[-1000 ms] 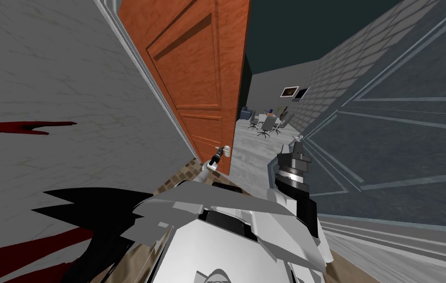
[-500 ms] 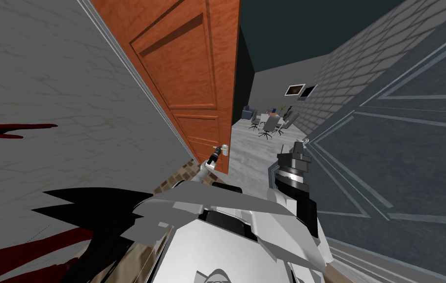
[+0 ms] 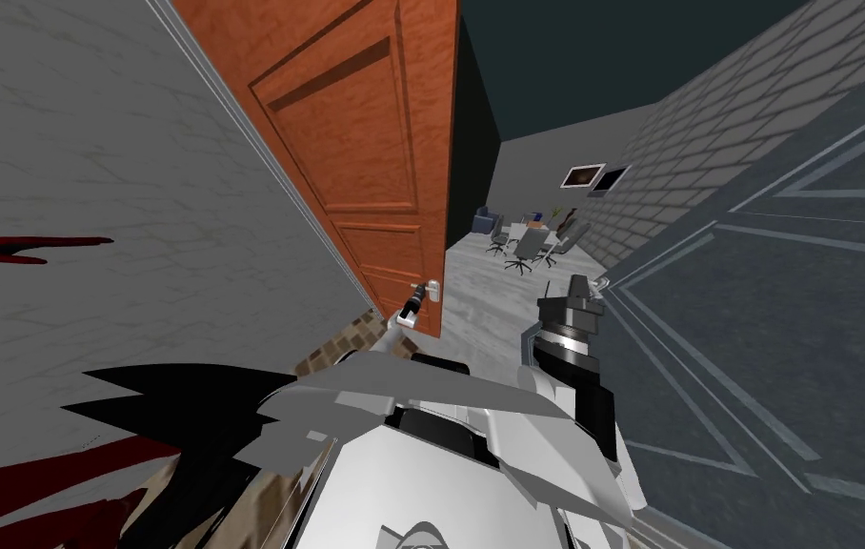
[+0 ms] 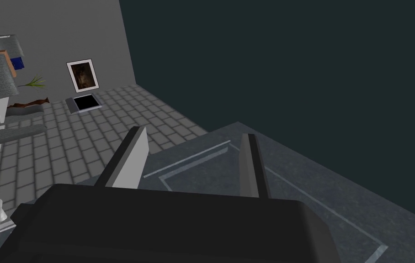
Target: Push the door open
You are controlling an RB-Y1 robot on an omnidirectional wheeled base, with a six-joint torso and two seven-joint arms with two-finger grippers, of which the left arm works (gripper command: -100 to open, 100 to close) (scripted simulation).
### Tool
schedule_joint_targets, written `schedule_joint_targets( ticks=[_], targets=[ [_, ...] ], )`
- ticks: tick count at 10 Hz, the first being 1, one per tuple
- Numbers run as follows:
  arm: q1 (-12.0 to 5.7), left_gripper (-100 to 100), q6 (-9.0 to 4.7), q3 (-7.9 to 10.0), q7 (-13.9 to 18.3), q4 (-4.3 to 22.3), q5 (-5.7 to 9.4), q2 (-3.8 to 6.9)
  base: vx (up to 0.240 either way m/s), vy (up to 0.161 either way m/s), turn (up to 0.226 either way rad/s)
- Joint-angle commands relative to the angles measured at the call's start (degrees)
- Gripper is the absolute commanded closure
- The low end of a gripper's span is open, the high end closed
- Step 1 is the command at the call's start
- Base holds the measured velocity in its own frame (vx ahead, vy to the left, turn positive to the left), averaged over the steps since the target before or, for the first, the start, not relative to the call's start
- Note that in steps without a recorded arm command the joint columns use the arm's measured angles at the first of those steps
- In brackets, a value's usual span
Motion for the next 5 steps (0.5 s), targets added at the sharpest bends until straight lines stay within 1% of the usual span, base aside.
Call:
schedule_joint_targets(
  ticks=[1, 2, 5],
  targets=[
    [-0.59, 100, -0.33, 1.66, 0.08, 0.08, 0.38, 1.19, 0.158, -0.155, 0.067],
    [-0.73, 100, -0.34, 2.63, -0.16, 0.34, 0.52, 1.17, 0.155, -0.147, 0.069],
    [-1.13, 100, -0.38, 5.32, -0.83, 1.06, 0.91, 0.97, 0.174, -0.18, 0.097]
  ],
)
